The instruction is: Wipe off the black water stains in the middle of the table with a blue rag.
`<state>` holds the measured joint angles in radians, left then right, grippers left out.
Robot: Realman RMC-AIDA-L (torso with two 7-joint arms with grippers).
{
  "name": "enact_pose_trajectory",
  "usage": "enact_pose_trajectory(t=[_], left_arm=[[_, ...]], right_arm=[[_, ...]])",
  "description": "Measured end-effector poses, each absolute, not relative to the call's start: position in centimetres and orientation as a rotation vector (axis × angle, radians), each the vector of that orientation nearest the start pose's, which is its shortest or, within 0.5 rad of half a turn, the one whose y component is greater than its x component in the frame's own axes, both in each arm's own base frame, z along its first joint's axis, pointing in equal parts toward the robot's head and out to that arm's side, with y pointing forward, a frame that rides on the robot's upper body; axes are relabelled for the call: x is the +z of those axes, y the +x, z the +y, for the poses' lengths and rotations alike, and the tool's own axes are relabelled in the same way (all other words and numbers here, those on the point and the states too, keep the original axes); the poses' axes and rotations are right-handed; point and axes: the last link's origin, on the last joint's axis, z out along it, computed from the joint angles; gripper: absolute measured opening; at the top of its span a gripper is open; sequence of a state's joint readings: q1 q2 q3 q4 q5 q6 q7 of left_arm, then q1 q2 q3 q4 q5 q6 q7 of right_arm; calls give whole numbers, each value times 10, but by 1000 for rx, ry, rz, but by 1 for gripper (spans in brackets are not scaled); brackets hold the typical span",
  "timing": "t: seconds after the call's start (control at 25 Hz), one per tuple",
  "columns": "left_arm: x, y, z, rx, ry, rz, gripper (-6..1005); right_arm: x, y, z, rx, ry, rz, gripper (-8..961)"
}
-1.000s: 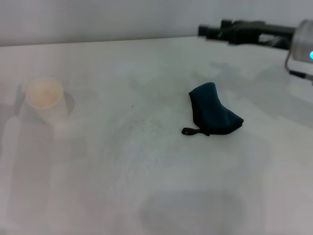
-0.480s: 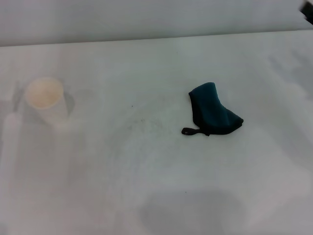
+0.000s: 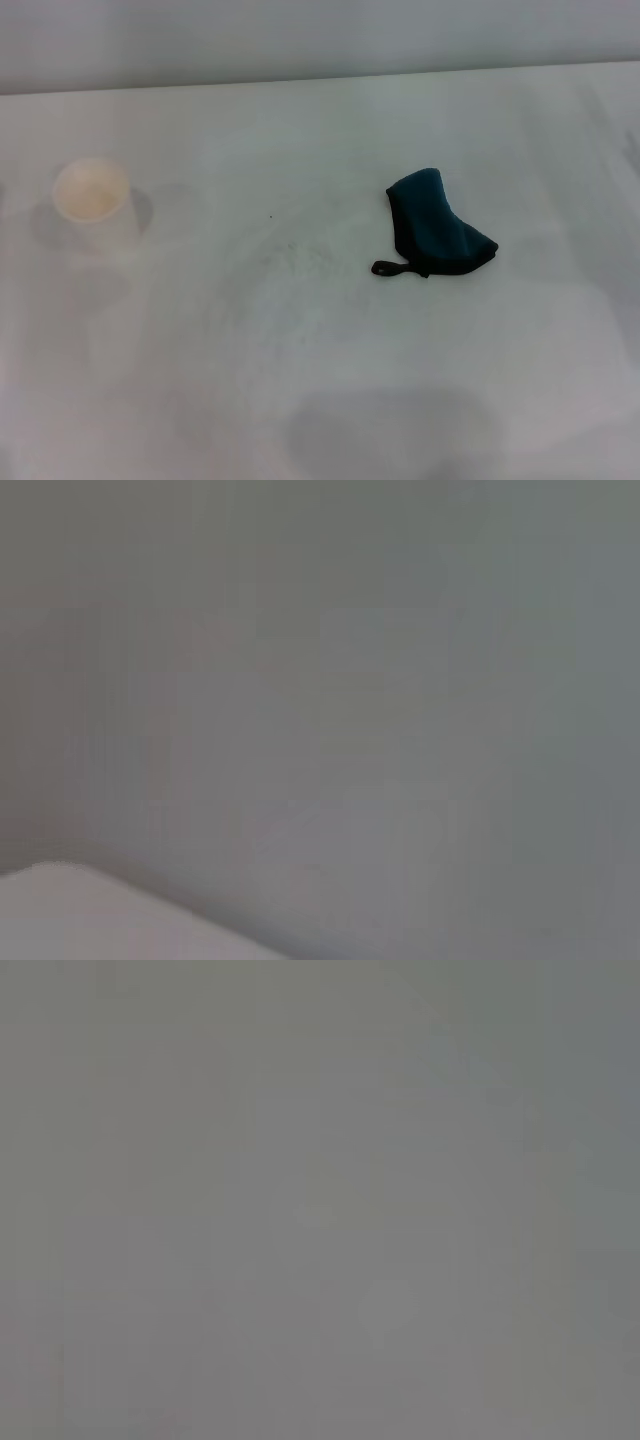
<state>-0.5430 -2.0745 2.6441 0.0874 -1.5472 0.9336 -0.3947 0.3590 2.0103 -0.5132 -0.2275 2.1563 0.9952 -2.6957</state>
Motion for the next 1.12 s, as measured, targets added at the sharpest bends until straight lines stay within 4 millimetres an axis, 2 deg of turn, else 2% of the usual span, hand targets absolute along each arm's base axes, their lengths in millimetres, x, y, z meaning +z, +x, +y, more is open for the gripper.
enact_pose_trajectory(t=[0.64,1.04,1.12], left_arm=[[-6,-374,351,-679,-1283,-1063,887],[-4,-364,344,-706,-1397,-924,889],[-3,-363,337,-730,-1409,-886,889]], right_arm=[[74,412,325,453,-1487,657,870],[67,419,315,453,-1470,704,870],[68,420,314,453,-1458,709,870]])
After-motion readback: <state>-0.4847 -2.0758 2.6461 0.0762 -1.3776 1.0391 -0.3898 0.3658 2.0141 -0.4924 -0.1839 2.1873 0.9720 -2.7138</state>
